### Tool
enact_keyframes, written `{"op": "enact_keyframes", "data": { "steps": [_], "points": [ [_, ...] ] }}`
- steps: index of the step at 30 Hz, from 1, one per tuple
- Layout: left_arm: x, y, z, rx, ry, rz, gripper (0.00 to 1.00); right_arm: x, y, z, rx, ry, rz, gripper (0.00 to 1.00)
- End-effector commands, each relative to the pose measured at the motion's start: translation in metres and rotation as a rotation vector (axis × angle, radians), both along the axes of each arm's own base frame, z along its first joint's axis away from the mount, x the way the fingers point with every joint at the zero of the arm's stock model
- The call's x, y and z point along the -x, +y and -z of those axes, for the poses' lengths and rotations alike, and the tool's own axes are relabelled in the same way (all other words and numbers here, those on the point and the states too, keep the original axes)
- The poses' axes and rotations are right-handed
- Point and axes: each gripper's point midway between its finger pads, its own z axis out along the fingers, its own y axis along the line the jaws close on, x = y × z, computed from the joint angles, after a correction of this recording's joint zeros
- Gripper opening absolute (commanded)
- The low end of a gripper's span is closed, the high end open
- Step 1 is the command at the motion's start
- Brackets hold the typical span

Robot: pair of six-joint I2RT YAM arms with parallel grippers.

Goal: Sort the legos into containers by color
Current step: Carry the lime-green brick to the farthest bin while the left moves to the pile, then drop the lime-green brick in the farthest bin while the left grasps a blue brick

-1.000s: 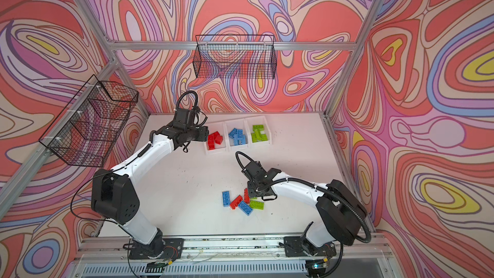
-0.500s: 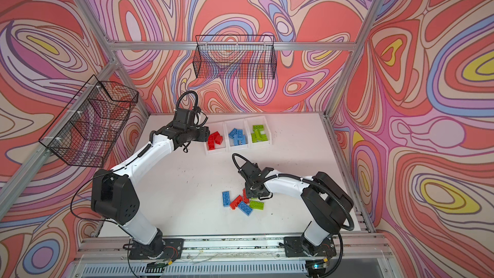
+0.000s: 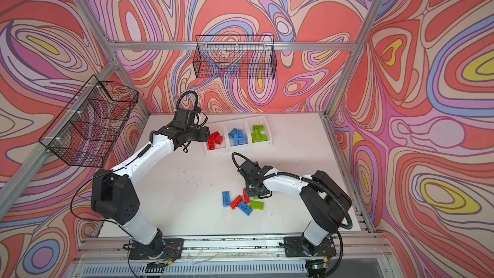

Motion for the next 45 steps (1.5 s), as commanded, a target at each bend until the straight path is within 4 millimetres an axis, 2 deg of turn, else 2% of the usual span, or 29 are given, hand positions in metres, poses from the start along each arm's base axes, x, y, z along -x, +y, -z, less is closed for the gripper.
{"op": "enact_keyframes", "data": {
  "steps": [1, 5, 7, 9, 12, 14, 15, 17, 19, 23, 29, 32, 36, 45],
  "points": [
    [0.001, 0.002, 0.003, 0.001, 0.003, 0.004, 0.64, -0.024, -0.007, -0.03, -0.017, -0.083, 0.054, 0.34],
    [0.005, 0.005, 0.005, -0.034, -0.002, -0.02, 0.63, -0.065, -0.023, -0.061, -0.051, -0.167, 0.082, 0.34],
    [0.013, 0.003, 0.011, -0.007, 0.023, -0.03, 0.63, -0.095, -0.035, -0.077, -0.058, -0.219, 0.092, 0.34],
    [0.026, 0.002, 0.022, 0.02, 0.062, -0.049, 0.62, -0.13, -0.043, -0.097, -0.057, -0.279, 0.094, 0.34],
    [0.05, -0.001, 0.031, 0.027, 0.091, -0.066, 0.62, -0.171, -0.049, -0.115, -0.072, -0.338, 0.088, 0.34],
    [0.066, -0.005, 0.036, 0.027, 0.109, -0.066, 0.62, -0.198, -0.055, -0.121, -0.068, -0.374, 0.085, 0.34],
    [0.074, -0.006, 0.039, 0.021, 0.121, -0.069, 0.62, -0.212, -0.058, -0.113, -0.055, -0.372, 0.081, 0.34],
    [0.09, -0.012, 0.045, 0.018, 0.142, -0.067, 0.63, -0.238, -0.064, -0.116, -0.046, -0.416, 0.088, 0.34],
    [0.106, -0.02, 0.053, 0.033, 0.168, -0.073, 0.63, -0.262, -0.064, -0.117, -0.05, -0.456, 0.084, 0.34],
    [0.139, -0.036, 0.068, 0.057, 0.221, -0.085, 0.64, -0.301, -0.059, -0.103, -0.056, -0.455, 0.067, 0.34],
    [0.178, -0.053, 0.094, 0.06, 0.298, -0.108, 0.65, -0.331, -0.06, -0.084, 0.0, -0.458, 0.046, 0.37],
    [0.189, -0.063, 0.102, 0.053, 0.323, -0.104, 0.66, -0.338, -0.061, -0.084, 0.021, -0.462, 0.039, 0.51],
    [0.197, -0.076, 0.115, 0.05, 0.354, -0.092, 0.67, -0.339, -0.056, -0.095, -0.007, -0.486, 0.028, 0.6],
    [0.216, -0.094, 0.144, 0.054, 0.457, -0.072, 0.67, -0.327, -0.057, -0.133, -0.054, -0.568, 0.041, 0.61]
  ]
}}
